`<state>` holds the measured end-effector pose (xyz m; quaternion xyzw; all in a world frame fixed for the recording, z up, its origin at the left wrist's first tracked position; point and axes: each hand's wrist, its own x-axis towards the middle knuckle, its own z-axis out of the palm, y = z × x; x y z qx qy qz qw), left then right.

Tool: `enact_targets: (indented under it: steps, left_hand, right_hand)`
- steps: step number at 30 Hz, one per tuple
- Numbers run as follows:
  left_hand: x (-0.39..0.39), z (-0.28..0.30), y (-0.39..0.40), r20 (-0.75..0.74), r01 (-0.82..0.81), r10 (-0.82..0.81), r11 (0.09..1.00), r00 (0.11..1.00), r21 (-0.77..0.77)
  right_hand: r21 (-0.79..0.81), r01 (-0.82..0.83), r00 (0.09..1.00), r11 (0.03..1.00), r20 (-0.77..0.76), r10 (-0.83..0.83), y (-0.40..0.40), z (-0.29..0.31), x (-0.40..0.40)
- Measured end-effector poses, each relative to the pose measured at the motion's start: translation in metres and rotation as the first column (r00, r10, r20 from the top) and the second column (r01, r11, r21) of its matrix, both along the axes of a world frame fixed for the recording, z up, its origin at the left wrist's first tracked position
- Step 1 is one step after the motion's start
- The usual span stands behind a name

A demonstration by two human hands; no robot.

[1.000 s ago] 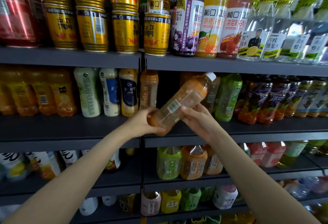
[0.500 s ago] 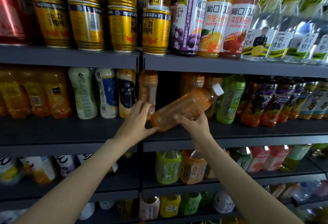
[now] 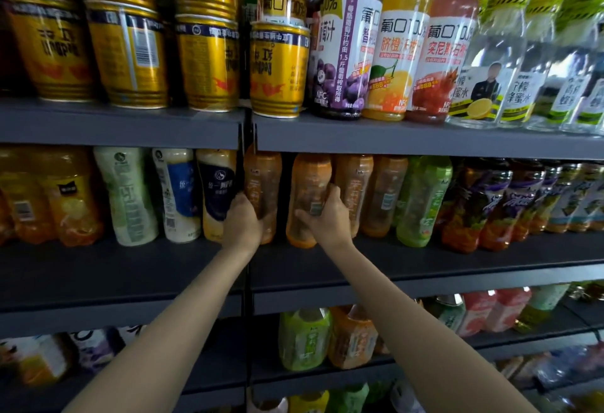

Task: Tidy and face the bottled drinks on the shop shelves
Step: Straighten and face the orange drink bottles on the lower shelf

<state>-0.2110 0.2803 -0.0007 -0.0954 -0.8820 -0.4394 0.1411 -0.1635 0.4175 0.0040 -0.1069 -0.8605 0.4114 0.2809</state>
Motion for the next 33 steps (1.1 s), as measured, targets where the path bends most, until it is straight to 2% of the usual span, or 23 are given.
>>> enact_targets:
  steps: [2,7,11,14,16,18,21,23,24,26,30,33]
  left_hand:
    - [-0.002,-0.004,0.000,-0.030,-0.017,0.018,1.000,0.999,0.003]
    - [-0.005,-0.002,-0.004,-0.039,-0.031,0.027,0.994,0.999,-0.106]
    - [-0.004,-0.001,-0.007,-0.037,0.000,-0.005,0.991,0.999,-0.134]
    - [-0.004,0.000,-0.010,-0.028,0.019,-0.023,0.991,0.999,-0.134]
    - [-0.005,0.001,-0.011,-0.028,0.009,-0.013,0.989,1.000,-0.145]
    - [-0.006,0.001,-0.012,-0.028,0.023,-0.028,0.990,0.999,-0.142]
    - [-0.006,0.001,-0.005,-0.004,0.068,-0.069,0.989,0.998,-0.132]
    - [-0.002,0.001,0.007,0.010,0.103,-0.103,0.986,0.995,-0.128]
    - [0.001,0.002,0.014,0.008,0.112,-0.112,0.985,0.994,-0.130]
    - [0.006,0.001,0.026,-0.002,0.120,-0.121,0.985,0.993,-0.123]
    - [0.011,-0.005,0.036,0.025,0.155,-0.153,0.982,0.988,-0.105]
    - [0.011,-0.009,0.037,0.042,0.154,-0.150,0.980,0.988,-0.126]
  right_hand:
    - [-0.018,0.013,1.000,1.000,0.003,-0.013,-0.003,-0.003,-0.013]
    - [0.027,0.081,0.994,0.996,0.066,-0.083,-0.006,-0.003,-0.041]
    - [-0.017,0.121,0.988,0.992,0.095,-0.119,-0.008,0.002,-0.061]
    - [-0.065,0.121,0.986,0.991,0.126,-0.113,-0.009,0.002,-0.065]
    - [-0.036,0.123,0.983,0.992,0.138,-0.117,-0.006,-0.003,-0.055]
    - [0.063,0.104,0.992,0.993,0.071,-0.109,0.000,-0.011,-0.036]
    - [0.219,0.153,0.981,0.964,-0.150,-0.122,0.017,-0.013,-0.003]
    - [0.197,0.232,0.947,0.953,-0.270,-0.175,0.030,-0.008,0.011]
    - [0.150,0.263,0.937,0.953,-0.275,-0.215,0.037,-0.005,0.016]
    - [0.091,0.272,0.952,0.958,-0.170,-0.254,0.048,-0.003,0.020]
    - [0.088,0.211,0.972,0.973,0.085,-0.219,0.057,-0.021,0.010]
    - [0.126,0.238,0.955,0.963,0.152,-0.255,0.059,-0.029,0.004]
